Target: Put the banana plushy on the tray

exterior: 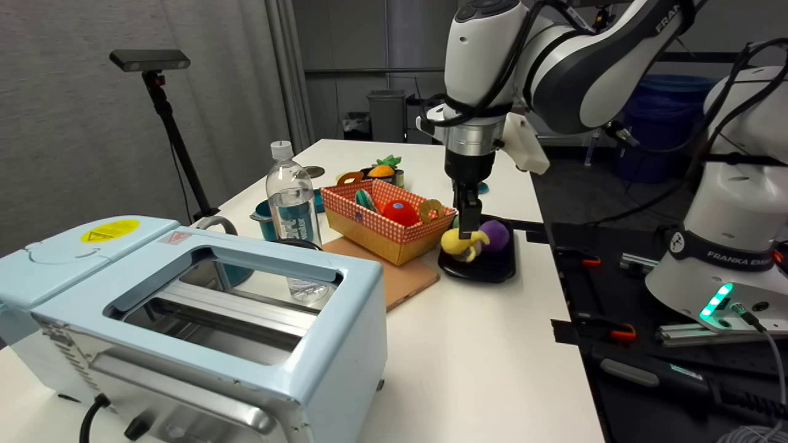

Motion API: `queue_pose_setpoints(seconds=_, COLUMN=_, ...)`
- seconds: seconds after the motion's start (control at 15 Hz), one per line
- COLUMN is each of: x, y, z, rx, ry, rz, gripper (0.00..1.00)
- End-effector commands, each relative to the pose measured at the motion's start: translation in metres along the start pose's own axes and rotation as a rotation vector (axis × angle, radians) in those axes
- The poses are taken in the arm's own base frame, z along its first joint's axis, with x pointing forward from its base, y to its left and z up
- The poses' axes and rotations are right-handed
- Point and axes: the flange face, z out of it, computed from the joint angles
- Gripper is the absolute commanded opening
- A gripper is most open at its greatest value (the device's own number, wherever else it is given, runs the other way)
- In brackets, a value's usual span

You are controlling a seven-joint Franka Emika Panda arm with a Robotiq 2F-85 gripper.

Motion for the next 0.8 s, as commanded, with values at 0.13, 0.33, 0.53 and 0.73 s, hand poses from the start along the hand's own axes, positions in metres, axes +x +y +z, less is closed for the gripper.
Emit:
queue_pose_setpoints(seconds=0.13, x=0.0014, y=0.0013, z=0.0029, rx=0.013, ry=-0.011, rz=-0.015, gripper=1.00)
queue_pose_setpoints(seconds=0.33, x=0.0034, y=0.0021, z=0.0049, rx=0.025, ry=-0.016, rz=-0.023, gripper=1.00)
queue_pose_setpoints(seconds=0.53, x=0.0035, y=0.0021, z=0.0050, rx=0.025, ry=-0.016, rz=-0.024, gripper=1.00)
queue_pose_setpoints(seconds=0.73, x=0.0035, y=0.0021, z=0.0050, rx=0.025, ry=-0.016, rz=-0.024, gripper=1.00)
